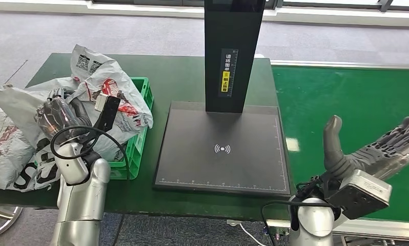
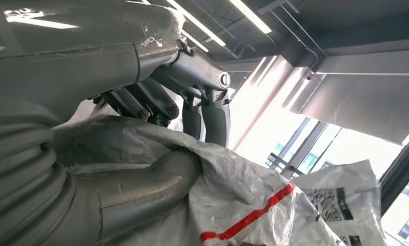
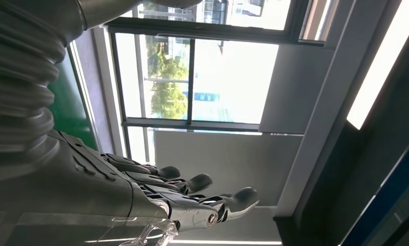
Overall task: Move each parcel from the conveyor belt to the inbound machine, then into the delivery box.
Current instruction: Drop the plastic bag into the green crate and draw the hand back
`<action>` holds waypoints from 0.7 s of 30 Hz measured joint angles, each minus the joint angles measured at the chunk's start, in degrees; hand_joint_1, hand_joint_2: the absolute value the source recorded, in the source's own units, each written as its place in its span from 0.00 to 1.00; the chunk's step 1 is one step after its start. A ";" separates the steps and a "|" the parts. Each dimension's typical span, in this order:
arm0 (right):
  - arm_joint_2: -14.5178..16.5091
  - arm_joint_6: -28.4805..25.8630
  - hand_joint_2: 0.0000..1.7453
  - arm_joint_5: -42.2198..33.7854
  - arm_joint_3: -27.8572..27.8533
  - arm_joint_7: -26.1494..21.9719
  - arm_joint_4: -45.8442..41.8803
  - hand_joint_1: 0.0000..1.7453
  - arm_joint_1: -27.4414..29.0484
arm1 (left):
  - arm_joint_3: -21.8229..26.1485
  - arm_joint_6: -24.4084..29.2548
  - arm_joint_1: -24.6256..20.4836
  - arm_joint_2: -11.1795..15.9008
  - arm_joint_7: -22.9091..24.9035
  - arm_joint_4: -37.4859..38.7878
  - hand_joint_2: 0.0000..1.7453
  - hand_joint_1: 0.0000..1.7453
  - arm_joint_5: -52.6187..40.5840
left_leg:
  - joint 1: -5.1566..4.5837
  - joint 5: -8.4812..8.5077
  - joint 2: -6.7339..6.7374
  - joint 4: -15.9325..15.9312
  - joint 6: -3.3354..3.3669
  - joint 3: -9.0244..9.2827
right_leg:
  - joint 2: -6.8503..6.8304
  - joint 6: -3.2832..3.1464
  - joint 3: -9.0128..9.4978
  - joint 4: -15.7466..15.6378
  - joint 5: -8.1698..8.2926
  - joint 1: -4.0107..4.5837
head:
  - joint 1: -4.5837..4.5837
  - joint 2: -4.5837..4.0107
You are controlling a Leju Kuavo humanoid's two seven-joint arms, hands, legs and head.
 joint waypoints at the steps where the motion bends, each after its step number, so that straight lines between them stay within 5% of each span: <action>1: 0.00 0.00 1.00 0.00 0.02 0.00 0.00 0.00 0.00 | 0.20 0.00 -0.02 0.31 -0.11 0.18 1.00 1.00 0.00 | 0.00 0.00 0.03 0.00 0.00 0.00 | 0.03 0.00 0.00 0.00 0.00 0.00 | 0.00 0.00; 21: 0.00 0.00 1.00 0.05 0.09 0.00 0.00 0.00 0.00 | 1.85 0.00 -0.22 1.74 -0.97 1.73 1.00 1.00 -0.97 | -0.02 -0.01 0.07 0.00 -0.01 0.00 | 0.06 0.01 -0.02 0.00 0.02 -0.01 | -0.01 0.00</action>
